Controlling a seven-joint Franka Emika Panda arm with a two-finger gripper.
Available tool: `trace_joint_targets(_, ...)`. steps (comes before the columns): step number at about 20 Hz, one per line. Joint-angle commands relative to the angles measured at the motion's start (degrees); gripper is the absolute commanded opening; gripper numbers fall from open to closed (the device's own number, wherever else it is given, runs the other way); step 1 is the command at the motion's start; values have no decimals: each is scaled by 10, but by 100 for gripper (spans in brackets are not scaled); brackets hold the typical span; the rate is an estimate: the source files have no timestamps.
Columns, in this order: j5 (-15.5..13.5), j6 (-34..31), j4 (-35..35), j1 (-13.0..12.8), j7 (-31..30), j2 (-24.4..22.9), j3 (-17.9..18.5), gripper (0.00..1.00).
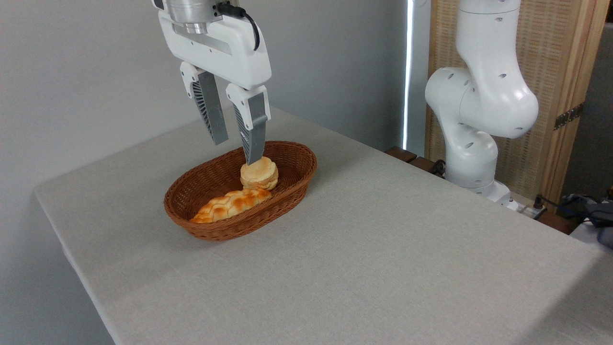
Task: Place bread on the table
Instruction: 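Move the open gripper over the round bun in the wicker basket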
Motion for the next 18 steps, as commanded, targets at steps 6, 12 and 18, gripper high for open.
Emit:
trace_joint_targets(6,-6,-13,2,-3,-5,-4,-4,100)
trace_joint_targets(12,-10,-25,-3,-7,-3,-7,-9,100)
trace_joint_targets(18,-6,-46,-40,-23,-3,-13,-7,100)
